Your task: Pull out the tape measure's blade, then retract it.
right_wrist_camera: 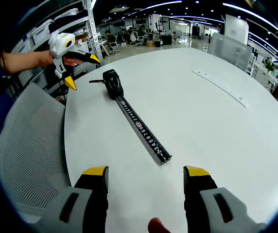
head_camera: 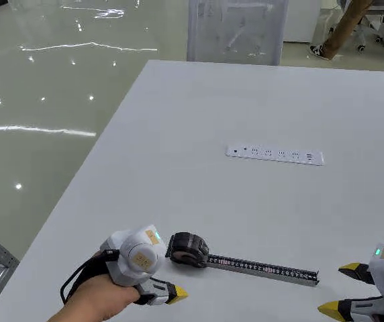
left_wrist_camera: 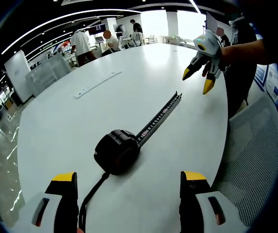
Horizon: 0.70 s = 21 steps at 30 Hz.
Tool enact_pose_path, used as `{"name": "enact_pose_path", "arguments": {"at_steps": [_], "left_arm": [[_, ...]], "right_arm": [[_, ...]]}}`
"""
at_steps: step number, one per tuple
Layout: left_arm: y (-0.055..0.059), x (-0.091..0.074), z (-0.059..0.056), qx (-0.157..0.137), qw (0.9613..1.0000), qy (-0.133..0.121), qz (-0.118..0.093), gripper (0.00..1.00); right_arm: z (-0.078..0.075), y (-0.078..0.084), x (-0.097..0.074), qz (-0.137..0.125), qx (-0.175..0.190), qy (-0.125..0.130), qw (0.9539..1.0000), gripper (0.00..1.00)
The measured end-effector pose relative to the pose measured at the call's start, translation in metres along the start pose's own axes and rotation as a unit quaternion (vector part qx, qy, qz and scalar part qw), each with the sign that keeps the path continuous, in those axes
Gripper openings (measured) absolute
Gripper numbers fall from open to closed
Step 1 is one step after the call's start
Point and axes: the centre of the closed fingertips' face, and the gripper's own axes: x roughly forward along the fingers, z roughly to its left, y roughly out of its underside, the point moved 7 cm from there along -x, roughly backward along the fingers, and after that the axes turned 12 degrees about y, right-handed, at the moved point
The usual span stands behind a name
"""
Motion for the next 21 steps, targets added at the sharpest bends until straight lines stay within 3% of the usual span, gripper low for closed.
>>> {"name": "enact_pose_path", "arguments": {"at_steps": [7, 11, 18, 21], "left_arm": [[0.001, -0.009, -0.013, -0.027, 0.9994, -0.011, -0.016, 0.89], [-0.003, -0.016, -0.024, -0.088, 0.9943, -0.007, -0.060, 0.91], [0.003, -0.031, -0.033, -0.143, 0.9851, -0.013, -0.094, 0.94], [0.006, -0.037, -0.036, -0.150, 0.9836, -0.015, -0.099, 0.95]], "right_arm": [[0.015, 0.000, -0.020, -0.012, 0.039, 0.015, 0.9990, 0.67], [0.026, 0.002, -0.029, -0.013, 0.055, 0.022, 0.9982, 0.70], [0.043, -0.002, -0.050, -0.024, 0.076, 0.031, 0.9964, 0.76], [0.047, -0.005, -0.058, -0.028, 0.089, 0.037, 0.9949, 0.80]]}}
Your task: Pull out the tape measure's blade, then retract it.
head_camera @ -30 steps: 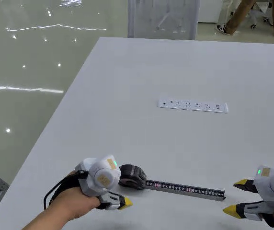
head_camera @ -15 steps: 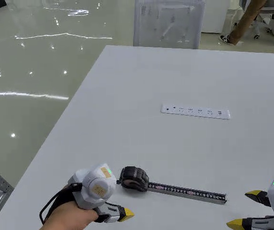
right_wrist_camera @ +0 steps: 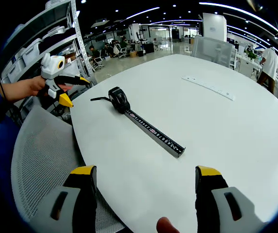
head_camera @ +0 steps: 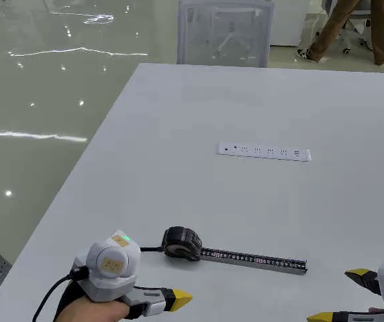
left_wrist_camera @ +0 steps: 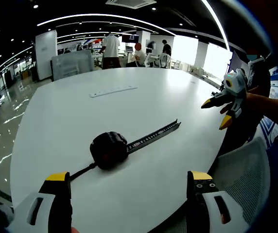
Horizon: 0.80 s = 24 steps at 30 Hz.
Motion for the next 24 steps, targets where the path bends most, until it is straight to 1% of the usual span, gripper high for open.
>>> {"name": "enact_pose_path", "arguments": {"at_steps": [5, 8, 11, 13, 16, 18, 24], "left_arm": [[0.000, -0.012, -0.007, -0.008, 0.9999, -0.006, -0.004, 0.97], [0.001, -0.017, -0.012, -0.011, 0.9999, -0.005, -0.005, 0.98], [0.002, -0.023, -0.014, -0.010, 0.9999, -0.011, -0.004, 1.00], [0.003, -0.028, -0.016, -0.012, 0.9998, -0.012, -0.005, 1.00], [0.003, -0.037, -0.019, -0.014, 0.9997, -0.016, -0.007, 1.00], [0.002, -0.044, -0.021, -0.017, 0.9995, -0.022, -0.012, 1.00], [0.001, -0.061, -0.025, -0.023, 0.9991, -0.033, -0.015, 1.00]], "right_arm": [[0.008, -0.005, -0.017, -0.006, 0.013, 0.009, 0.9999, 0.85], [0.011, -0.008, -0.026, -0.010, 0.016, 0.013, 0.9997, 0.86], [0.013, -0.010, -0.034, -0.012, 0.025, 0.016, 0.9995, 0.88], [0.014, -0.010, -0.039, -0.010, 0.027, 0.021, 0.9994, 0.89], [0.017, -0.010, -0.047, -0.007, 0.032, 0.020, 0.9993, 0.91], [0.019, -0.011, -0.053, -0.005, 0.034, 0.022, 0.9992, 0.93], [0.024, -0.014, -0.068, -0.006, 0.044, 0.025, 0.9987, 0.96]]}}
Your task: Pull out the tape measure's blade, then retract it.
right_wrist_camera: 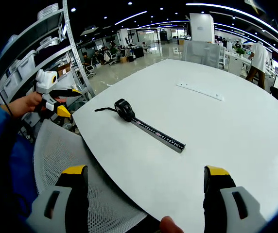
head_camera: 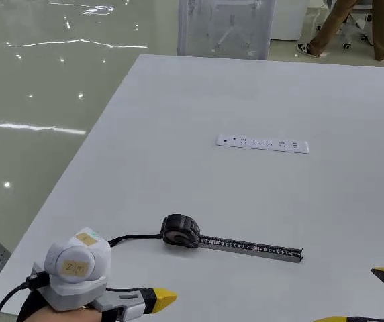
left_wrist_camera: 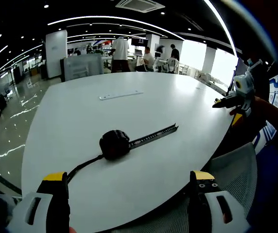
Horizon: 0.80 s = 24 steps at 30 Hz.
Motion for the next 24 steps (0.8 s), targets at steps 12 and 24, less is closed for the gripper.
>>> {"name": "enact_pose_path", "arguments": {"at_steps": [12, 24], "left_arm": [[0.002, -0.022, -0.007, -0.007, 1.0000, 0.003, 0.004, 1.00], [0.005, -0.046, -0.009, -0.019, 0.9998, -0.008, 0.008, 1.00]], "right_arm": [[0.001, -0.003, -0.028, -0.009, 0.028, 0.007, 0.9996, 1.00], [0.008, -0.004, -0.065, -0.008, 0.029, 0.008, 0.9995, 1.00]]}}
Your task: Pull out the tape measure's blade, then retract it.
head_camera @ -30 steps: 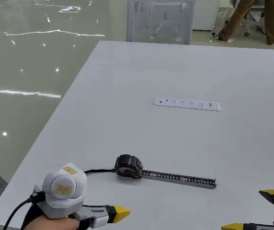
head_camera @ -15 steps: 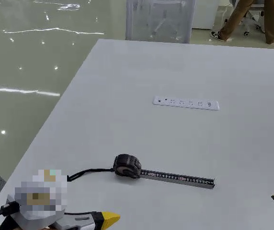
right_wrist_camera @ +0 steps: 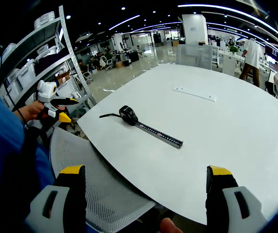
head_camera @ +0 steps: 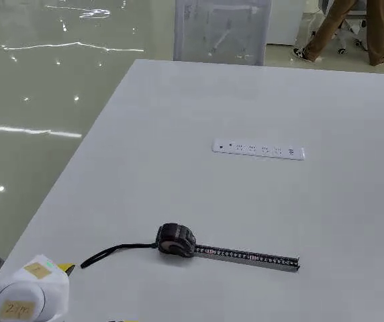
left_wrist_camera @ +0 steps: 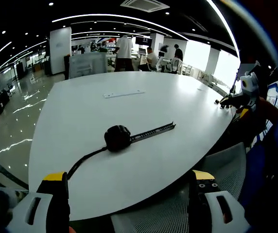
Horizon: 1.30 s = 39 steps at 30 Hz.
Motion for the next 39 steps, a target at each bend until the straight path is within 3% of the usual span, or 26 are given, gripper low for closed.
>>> {"name": "enact_pose_path", "arguments": {"at_steps": [6, 9, 13, 20, 27, 39], "left_arm": [[0.001, -0.008, 0.002, -0.006, 0.9999, -0.008, 0.002, 1.00], [0.002, -0.009, 0.001, -0.011, 0.9999, -0.009, 0.002, 1.00], [0.001, -0.007, 0.000, -0.020, 0.9997, -0.007, 0.007, 1.00], [-0.005, -0.002, 0.000, -0.017, 0.9998, -0.010, 0.001, 1.00], [0.002, 0.009, 0.003, -0.026, 0.9992, -0.028, 0.006, 1.00], [0.001, 0.031, -0.005, -0.047, 0.9971, -0.059, 0.000, 1.00]], "right_arm": [[0.006, -0.003, -0.014, -0.006, 0.011, -0.013, 0.9998, 1.00], [0.008, -0.002, -0.016, 0.004, 0.003, -0.013, 0.9999, 1.00], [0.006, -0.008, -0.018, -0.004, 0.001, -0.010, 0.9999, 1.00], [0.005, -0.008, -0.006, 0.000, -0.012, -0.010, 0.9999, 1.00], [0.001, 0.003, 0.018, 0.015, -0.031, -0.020, 0.9992, 0.98], [0.000, -0.004, 0.042, 0.026, -0.072, -0.034, 0.9965, 0.98]]}}
